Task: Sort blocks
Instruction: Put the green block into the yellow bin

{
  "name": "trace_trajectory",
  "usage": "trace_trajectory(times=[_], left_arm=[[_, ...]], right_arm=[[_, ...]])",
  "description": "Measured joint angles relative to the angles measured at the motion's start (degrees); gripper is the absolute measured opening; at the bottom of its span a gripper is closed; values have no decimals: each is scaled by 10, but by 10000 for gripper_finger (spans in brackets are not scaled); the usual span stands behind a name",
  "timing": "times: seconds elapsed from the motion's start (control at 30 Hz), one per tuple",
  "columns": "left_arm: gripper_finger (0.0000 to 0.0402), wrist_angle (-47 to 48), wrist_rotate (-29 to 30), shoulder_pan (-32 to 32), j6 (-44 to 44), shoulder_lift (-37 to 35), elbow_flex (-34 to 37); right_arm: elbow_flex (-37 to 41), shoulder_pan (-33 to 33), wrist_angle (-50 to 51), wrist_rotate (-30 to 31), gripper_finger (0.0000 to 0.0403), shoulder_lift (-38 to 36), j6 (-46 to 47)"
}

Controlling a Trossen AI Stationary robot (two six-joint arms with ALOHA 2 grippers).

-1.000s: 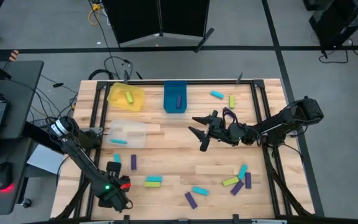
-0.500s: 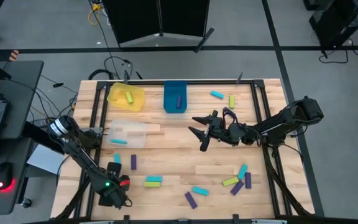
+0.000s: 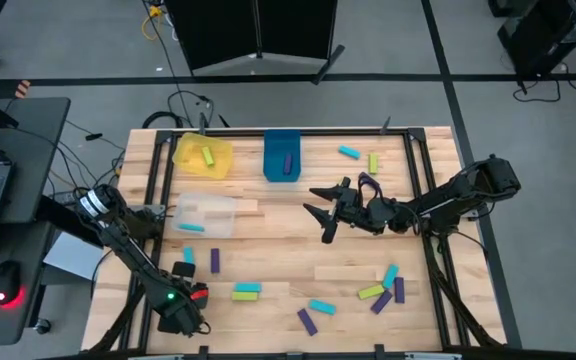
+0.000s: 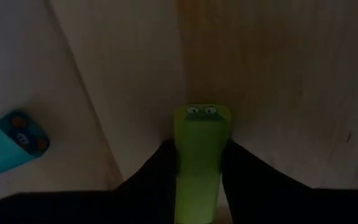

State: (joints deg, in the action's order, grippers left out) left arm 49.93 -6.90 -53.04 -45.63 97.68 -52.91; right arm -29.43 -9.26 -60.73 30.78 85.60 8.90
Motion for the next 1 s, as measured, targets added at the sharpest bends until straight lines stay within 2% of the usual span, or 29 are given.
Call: trace_trajectory(times=[0.27,0.4,0.5,0.63,0.8,0.9,1.0], left_arm=[[100,50,47,4,0,3,-62],[100,71,64,11,1,3,-120],[100,106,110,21,4,3,-177],[100,161,249,31,6,-2,-262],[100,200,487,40,-8,-47,-312],[100,262,609,60,-73,-86,-312],[100,356,687,104,-180,-123,-300]], right_arm=[[0,0,3,0,254,0,-5],[0,0,1,0,254,0,-11],[0,0,-1,0,254,0,-12],[0,0,-1,0,254,0,-16],[0,0,-1,0,254,0,-22],[0,0,-6,0,254,0,-37],[0,2,-10,0,254,0,-45]])
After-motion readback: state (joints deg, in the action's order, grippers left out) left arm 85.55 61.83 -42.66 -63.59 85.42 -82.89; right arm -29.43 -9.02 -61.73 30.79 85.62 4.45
